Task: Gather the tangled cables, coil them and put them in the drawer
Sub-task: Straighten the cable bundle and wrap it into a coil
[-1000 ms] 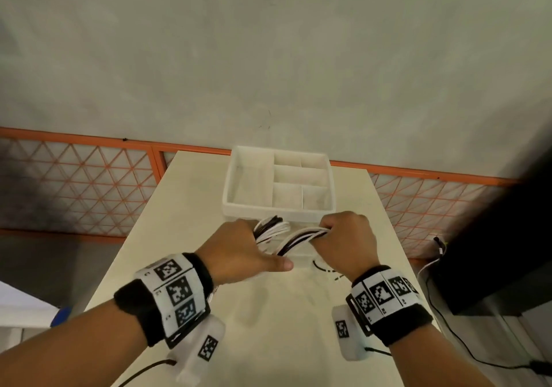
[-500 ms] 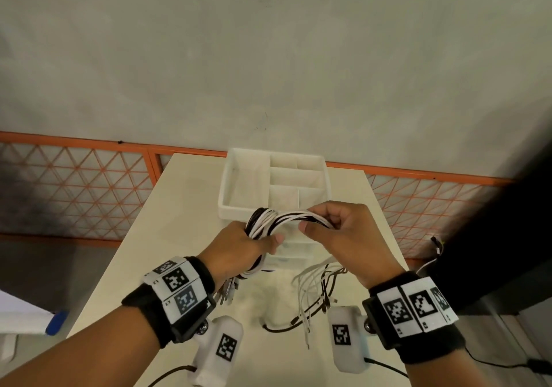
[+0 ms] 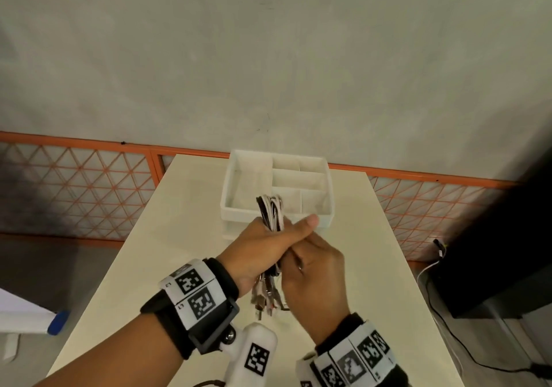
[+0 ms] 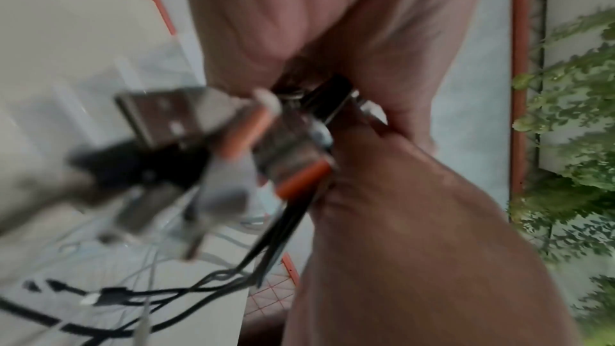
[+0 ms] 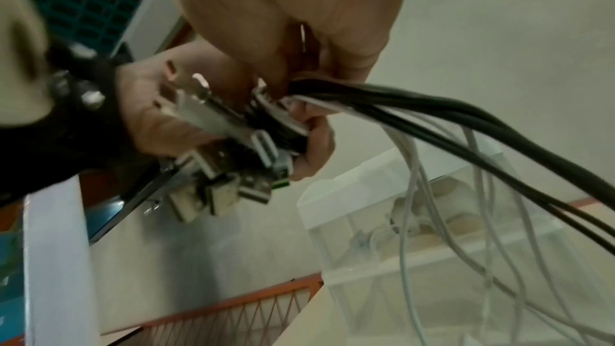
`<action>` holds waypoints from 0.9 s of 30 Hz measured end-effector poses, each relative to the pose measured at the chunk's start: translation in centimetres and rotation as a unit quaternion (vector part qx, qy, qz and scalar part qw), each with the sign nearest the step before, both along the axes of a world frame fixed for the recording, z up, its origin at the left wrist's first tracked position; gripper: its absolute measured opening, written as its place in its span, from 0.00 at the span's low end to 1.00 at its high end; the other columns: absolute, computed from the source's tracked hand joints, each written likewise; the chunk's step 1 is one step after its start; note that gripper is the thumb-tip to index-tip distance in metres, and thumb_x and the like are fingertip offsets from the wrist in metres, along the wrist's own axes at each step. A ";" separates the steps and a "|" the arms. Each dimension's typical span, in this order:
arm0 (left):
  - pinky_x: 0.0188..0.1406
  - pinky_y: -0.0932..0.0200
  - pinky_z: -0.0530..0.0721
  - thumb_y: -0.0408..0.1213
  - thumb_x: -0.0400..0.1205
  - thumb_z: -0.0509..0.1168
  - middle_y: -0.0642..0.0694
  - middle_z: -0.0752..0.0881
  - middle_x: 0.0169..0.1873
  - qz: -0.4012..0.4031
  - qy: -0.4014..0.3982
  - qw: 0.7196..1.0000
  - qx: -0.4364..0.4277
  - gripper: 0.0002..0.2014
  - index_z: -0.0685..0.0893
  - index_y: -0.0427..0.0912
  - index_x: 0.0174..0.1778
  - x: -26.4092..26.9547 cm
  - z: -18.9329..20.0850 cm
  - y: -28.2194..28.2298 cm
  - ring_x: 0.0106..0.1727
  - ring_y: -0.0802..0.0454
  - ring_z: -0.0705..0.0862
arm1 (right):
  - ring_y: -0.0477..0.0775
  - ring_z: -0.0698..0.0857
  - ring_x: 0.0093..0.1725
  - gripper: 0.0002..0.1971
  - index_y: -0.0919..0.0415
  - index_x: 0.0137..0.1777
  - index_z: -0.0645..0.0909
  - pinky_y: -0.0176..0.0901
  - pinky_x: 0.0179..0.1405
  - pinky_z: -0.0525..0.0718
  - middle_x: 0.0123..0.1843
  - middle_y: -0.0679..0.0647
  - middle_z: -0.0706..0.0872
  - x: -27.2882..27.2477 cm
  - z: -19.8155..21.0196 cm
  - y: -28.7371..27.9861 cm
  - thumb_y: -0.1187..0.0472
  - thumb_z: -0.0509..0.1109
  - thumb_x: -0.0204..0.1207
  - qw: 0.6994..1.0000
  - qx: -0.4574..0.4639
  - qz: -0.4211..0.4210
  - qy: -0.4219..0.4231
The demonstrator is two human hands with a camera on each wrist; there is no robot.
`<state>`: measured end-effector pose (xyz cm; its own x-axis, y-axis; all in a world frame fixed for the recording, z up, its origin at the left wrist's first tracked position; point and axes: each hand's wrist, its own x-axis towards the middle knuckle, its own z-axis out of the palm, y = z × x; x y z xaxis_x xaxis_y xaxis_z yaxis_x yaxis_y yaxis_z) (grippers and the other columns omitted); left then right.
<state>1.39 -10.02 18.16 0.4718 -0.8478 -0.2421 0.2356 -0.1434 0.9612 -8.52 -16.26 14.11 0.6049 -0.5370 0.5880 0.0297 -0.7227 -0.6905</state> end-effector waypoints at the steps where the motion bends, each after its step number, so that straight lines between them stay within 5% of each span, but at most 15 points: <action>1: 0.56 0.44 0.89 0.58 0.72 0.75 0.28 0.90 0.48 0.024 0.011 1.000 0.004 0.33 0.86 0.28 0.54 0.0 -0.3 -0.1 0.51 0.36 0.91 | 0.44 0.89 0.47 0.15 0.67 0.58 0.90 0.35 0.44 0.88 0.53 0.53 0.90 0.0 -0.2 0.3 0.74 0.66 0.77 1.000 -0.020 0.009 0.009; 5: 0.43 0.49 0.87 0.51 0.79 0.71 0.41 0.89 0.33 0.099 0.036 0.994 0.016 0.15 0.89 0.42 0.37 0.7 -1.2 0.3 0.38 0.43 0.90 | 0.44 0.87 0.52 0.13 0.62 0.58 0.90 0.34 0.47 0.85 0.59 0.50 0.86 -0.6 0.2 0.0 0.70 0.68 0.79 0.996 -0.023 0.076 0.047; 7: 0.44 0.47 0.86 0.48 0.80 0.71 0.40 0.88 0.33 0.093 0.020 0.995 0.024 0.14 0.88 0.39 0.40 1.1 -1.3 0.7 0.37 0.42 0.88 | 0.44 0.86 0.51 0.16 0.56 0.59 0.91 0.28 0.46 0.82 0.58 0.46 0.85 -1.1 1.3 -1.2 0.69 0.69 0.77 0.998 0.014 0.051 0.034; 9: 0.40 0.49 0.84 0.41 0.83 0.69 0.38 0.86 0.31 0.067 0.010 0.997 0.022 0.12 0.86 0.35 0.42 1.2 -0.9 1.1 0.33 0.42 0.86 | 0.41 0.84 0.54 0.26 0.47 0.72 0.83 0.25 0.44 0.80 0.64 0.41 0.81 -1.1 2.9 -2.4 0.67 0.70 0.74 0.998 -0.014 0.012 0.057; 12: 0.38 0.53 0.83 0.28 0.81 0.65 0.37 0.86 0.29 -0.014 -0.091 0.995 0.037 0.08 0.86 0.31 0.38 0.9 -0.3 1.5 0.33 0.45 0.85 | 0.37 0.80 0.66 0.36 0.43 0.79 0.74 0.23 0.54 0.79 0.73 0.39 0.78 -0.5 4.9 -3.1 0.69 0.72 0.73 0.986 -0.042 0.087 0.137; 15: 0.40 0.56 0.85 0.24 0.78 0.64 0.39 0.88 0.29 -0.086 -0.174 0.981 0.033 0.09 0.87 0.36 0.35 0.3 0.3 1.7 0.33 0.51 0.86 | 0.36 0.86 0.56 0.26 0.49 0.63 0.89 0.22 0.50 0.80 0.56 0.42 0.91 0.1 6.0 -3.3 0.74 0.72 0.68 0.985 -0.006 0.097 0.142; 18: 0.41 0.52 0.86 0.26 0.76 0.68 0.43 0.89 0.28 -0.092 -0.207 0.974 0.009 0.11 0.88 0.44 0.31 0.1 0.2 1.7 0.34 0.49 0.88 | 0.45 0.92 0.39 0.20 0.52 0.49 0.93 0.42 0.33 0.91 0.41 0.47 0.94 0.3 6.4 -2.9 0.76 0.70 0.67 0.988 0.110 0.065 0.091; 20: 0.42 0.52 0.87 0.23 0.76 0.67 0.42 0.89 0.28 -0.075 -0.216 0.973 0.005 0.10 0.88 0.41 0.34 0.4 0.3 1.7 0.34 0.49 0.88 | 0.48 0.92 0.35 0.17 0.52 0.49 0.93 0.45 0.29 0.90 0.39 0.48 0.94 0.4 6.4 -2.4 0.74 0.71 0.70 0.984 0.156 0.047 0.069; 23: 0.50 0.44 0.88 0.26 0.79 0.68 0.33 0.90 0.34 -0.011 -0.179 0.983 -0.024 0.05 0.89 0.32 0.41 1.3 0.7 1.9 0.39 0.40 0.90 | 0.58 0.90 0.42 0.25 0.48 0.68 0.85 0.52 0.44 0.91 0.47 0.45 0.92 0.3 5.2 -2.5 0.68 0.74 0.72 0.951 0.268 0.137 0.067; 25: 0.55 0.41 0.86 0.36 0.83 0.68 0.35 0.90 0.34 0.034 -0.130 0.989 -0.058 0.10 0.89 0.36 0.39 1.9 1.3 2.1 0.42 0.35 0.89 | 0.49 0.86 0.57 0.41 0.40 0.82 0.68 0.48 0.62 0.85 0.54 0.37 0.86 -0.3 4.0 -2.7 0.57 0.80 0.69 0.929 0.262 0.205 0.163; 27: 0.55 0.39 0.84 0.39 0.83 0.67 0.37 0.88 0.32 0.048 -0.079 0.992 -0.085 0.13 0.88 0.36 0.36 2.3 1.9 2.2 0.42 0.35 0.87 | 0.36 0.80 0.64 0.45 0.36 0.83 0.63 0.38 0.69 0.77 0.65 0.33 0.82 -0.7 2.6 -1.9 0.46 0.82 0.67 0.920 0.170 0.193 0.296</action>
